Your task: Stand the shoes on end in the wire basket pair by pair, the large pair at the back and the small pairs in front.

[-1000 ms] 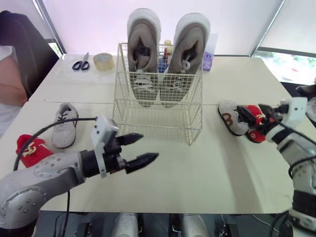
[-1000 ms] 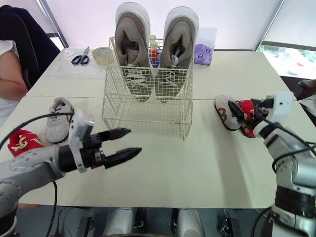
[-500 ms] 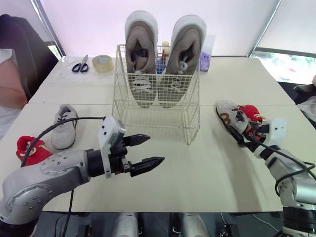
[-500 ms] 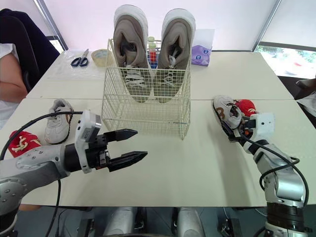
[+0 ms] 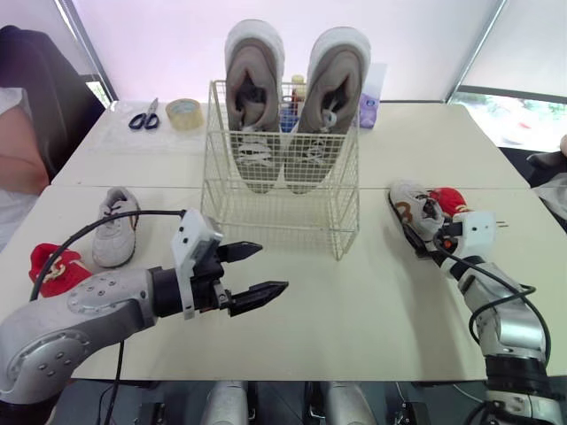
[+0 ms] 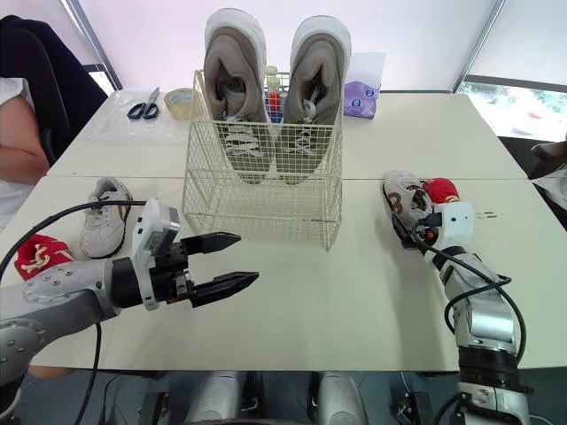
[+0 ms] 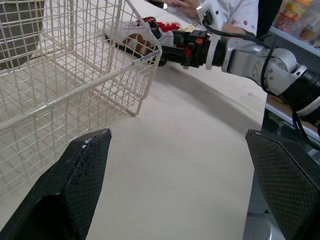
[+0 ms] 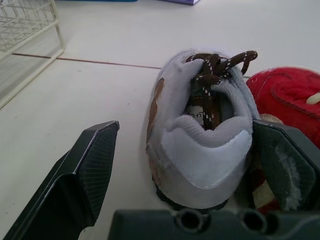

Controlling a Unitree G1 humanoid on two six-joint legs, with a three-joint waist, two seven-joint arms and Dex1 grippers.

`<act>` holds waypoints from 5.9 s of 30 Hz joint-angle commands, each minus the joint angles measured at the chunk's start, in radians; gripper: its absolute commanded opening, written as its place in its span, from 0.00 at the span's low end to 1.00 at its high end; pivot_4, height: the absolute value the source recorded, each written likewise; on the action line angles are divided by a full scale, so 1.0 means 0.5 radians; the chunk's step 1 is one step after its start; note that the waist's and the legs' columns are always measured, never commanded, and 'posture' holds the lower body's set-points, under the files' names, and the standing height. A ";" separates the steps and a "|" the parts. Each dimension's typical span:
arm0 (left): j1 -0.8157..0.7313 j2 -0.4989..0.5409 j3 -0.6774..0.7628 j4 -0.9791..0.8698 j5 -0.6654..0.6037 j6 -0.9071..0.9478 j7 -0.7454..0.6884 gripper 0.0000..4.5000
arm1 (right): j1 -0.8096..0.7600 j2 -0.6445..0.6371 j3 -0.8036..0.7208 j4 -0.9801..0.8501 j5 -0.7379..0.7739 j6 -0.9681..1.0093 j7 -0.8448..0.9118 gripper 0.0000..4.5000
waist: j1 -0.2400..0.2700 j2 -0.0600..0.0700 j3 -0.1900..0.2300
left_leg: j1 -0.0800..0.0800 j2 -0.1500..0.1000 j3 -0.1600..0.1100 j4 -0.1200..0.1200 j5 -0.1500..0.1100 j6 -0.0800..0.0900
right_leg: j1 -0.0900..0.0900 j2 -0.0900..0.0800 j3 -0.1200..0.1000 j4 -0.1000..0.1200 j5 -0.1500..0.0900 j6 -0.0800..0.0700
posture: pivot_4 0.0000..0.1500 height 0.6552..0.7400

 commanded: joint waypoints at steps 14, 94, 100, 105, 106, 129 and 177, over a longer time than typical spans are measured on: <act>-0.092 0.055 0.187 0.113 -0.193 -0.070 -0.031 1.00 | -0.185 -0.116 -0.064 0.018 0.006 -0.153 0.107 0.00 | -0.009 0.004 0.002 | 0.000 0.001 0.000 -0.001 0.000 0.000 | 0.000 0.000 0.000 -0.001 -0.001 0.001 | 1.00 0.95; -0.511 -0.316 0.360 0.818 -1.281 -0.279 0.088 0.07 | -0.815 -0.343 -0.477 -0.639 2.174 1.498 0.655 0.96 | -0.038 0.004 0.010 | -0.019 0.000 -0.001 0.004 0.002 -0.004 | -0.011 -0.007 -0.003 -0.004 0.003 0.002 | 1.00 0.95; -0.754 -0.645 0.164 0.913 -0.931 -0.412 0.047 0.07 | -0.668 0.273 -0.226 -0.969 2.446 1.237 -0.031 0.96 | -0.039 0.005 0.009 | -0.016 0.000 -0.001 0.002 0.001 0.000 | -0.011 0.001 -0.002 0.000 0.004 0.002 | 1.00 0.95; -0.803 -0.755 0.088 0.939 -0.770 -0.394 -0.021 0.07 | -0.696 0.409 -0.070 -1.041 2.520 1.098 -0.198 0.96 | -0.040 0.005 0.009 | -0.018 -0.001 0.000 0.002 0.003 -0.003 | -0.011 0.000 -0.002 -0.003 0.004 0.002 | 1.00 0.95; -0.800 -0.772 0.075 0.943 -0.741 -0.392 -0.029 0.07 | -0.716 0.428 -0.053 -1.043 2.545 1.065 -0.214 0.96 | -0.040 0.005 0.009 | -0.018 -0.001 0.000 0.002 0.002 -0.003 | -0.011 0.000 -0.002 -0.004 0.004 0.002 | 1.00 0.95; -0.709 -0.808 0.034 0.983 -0.410 -0.289 -0.093 0.39 | -0.879 0.350 0.093 -1.015 2.534 0.823 -0.205 0.10 | -0.041 0.005 0.009 | -0.018 0.000 -0.001 0.002 -0.001 0.003 | -0.012 0.000 -0.003 -0.004 0.004 0.002 | 1.00 0.95; -0.130 0.242 0.328 0.253 -0.099 -0.062 0.060 0.72 | -1.719 -0.374 0.434 0.883 0.467 0.256 2.002 0.99 | -0.040 0.006 0.013 | -0.023 0.000 0.002 -0.003 0.004 -0.007 | -0.019 -0.002 -0.004 -0.007 0.003 0.002 | 1.00 0.95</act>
